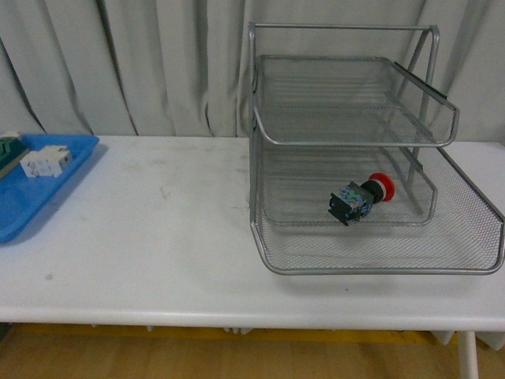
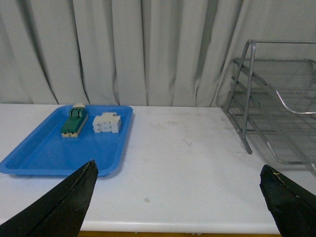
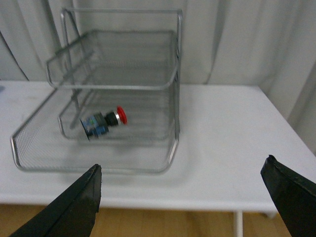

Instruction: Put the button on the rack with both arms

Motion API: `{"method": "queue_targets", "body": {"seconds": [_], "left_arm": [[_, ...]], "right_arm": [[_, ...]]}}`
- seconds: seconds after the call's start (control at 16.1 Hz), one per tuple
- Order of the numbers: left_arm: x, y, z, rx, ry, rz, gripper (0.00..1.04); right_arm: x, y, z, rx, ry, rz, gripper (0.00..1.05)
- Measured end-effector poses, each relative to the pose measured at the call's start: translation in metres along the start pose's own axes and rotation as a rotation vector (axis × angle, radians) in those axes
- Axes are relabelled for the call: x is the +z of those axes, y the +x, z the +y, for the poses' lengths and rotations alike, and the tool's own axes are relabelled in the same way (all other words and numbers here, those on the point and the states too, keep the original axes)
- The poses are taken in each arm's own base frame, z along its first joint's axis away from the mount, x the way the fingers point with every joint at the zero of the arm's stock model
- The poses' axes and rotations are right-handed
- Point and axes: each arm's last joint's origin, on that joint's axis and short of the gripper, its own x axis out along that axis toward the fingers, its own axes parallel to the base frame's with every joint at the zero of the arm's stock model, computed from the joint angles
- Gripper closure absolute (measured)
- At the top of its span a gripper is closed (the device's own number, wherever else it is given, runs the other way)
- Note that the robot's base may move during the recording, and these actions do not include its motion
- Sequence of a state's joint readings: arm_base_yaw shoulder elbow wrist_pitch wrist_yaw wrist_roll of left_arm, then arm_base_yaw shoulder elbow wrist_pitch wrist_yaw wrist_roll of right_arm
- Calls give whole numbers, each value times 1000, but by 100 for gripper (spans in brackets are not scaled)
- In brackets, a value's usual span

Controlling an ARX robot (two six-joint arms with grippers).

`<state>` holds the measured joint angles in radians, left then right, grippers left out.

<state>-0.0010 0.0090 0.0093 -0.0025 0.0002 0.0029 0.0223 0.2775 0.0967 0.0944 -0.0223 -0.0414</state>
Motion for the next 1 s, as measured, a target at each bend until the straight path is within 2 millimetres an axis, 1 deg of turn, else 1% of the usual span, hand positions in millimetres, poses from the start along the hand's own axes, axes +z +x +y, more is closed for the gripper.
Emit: {"method": "queue_targets", "body": {"seconds": [0.06, 0.12, 0.19, 0.25, 0.31, 0.37, 0.44, 0.5, 0.56, 0.62, 0.68, 0.75, 0.81, 0.87, 0.93, 1.0], "left_arm": [[0, 0, 0, 0, 0, 0, 7], [0, 0, 0, 0, -1, 0, 7], [0, 0, 0, 0, -1, 0, 7], [0, 0, 0, 0, -1, 0, 7], [0, 0, 0, 0, -1, 0, 7], [0, 0, 0, 0, -1, 0, 7], [0, 0, 0, 0, -1, 0, 7], [0, 0, 0, 0, -1, 0, 7], [0, 0, 0, 0, -1, 0, 7], [0, 0, 0, 0, -1, 0, 7], [0, 0, 0, 0, -1, 0, 7], [0, 0, 0, 0, -1, 0, 7], [0, 0, 0, 0, -1, 0, 7], [0, 0, 0, 0, -1, 0, 7], [0, 0, 0, 0, -1, 0, 7], [0, 0, 0, 0, -1, 0, 7]], "right_arm": [[14, 8, 1, 13, -6, -34, 6], [32, 19, 1, 32, -4, -86, 6], [48, 34, 1, 43, 9, -116, 6], [61, 58, 1, 68, 43, -98, 6], [64, 84, 2, 95, 82, -5, 6], [59, 107, 3, 111, 121, 101, 6], [51, 127, 6, 128, 159, 213, 10], [42, 146, 9, 136, 187, 321, 20], [40, 158, 12, 156, 200, 385, 30], [40, 171, 19, 186, 199, 461, 46], [35, 173, 26, 216, 192, 513, 57], [26, 172, 34, 259, 179, 582, 68], [13, 171, 44, 299, 151, 658, 85], [4, 169, 51, 320, 135, 699, 97], [-2, 169, 54, 331, 127, 725, 103], [-8, 168, 57, 337, 122, 753, 103]]}}
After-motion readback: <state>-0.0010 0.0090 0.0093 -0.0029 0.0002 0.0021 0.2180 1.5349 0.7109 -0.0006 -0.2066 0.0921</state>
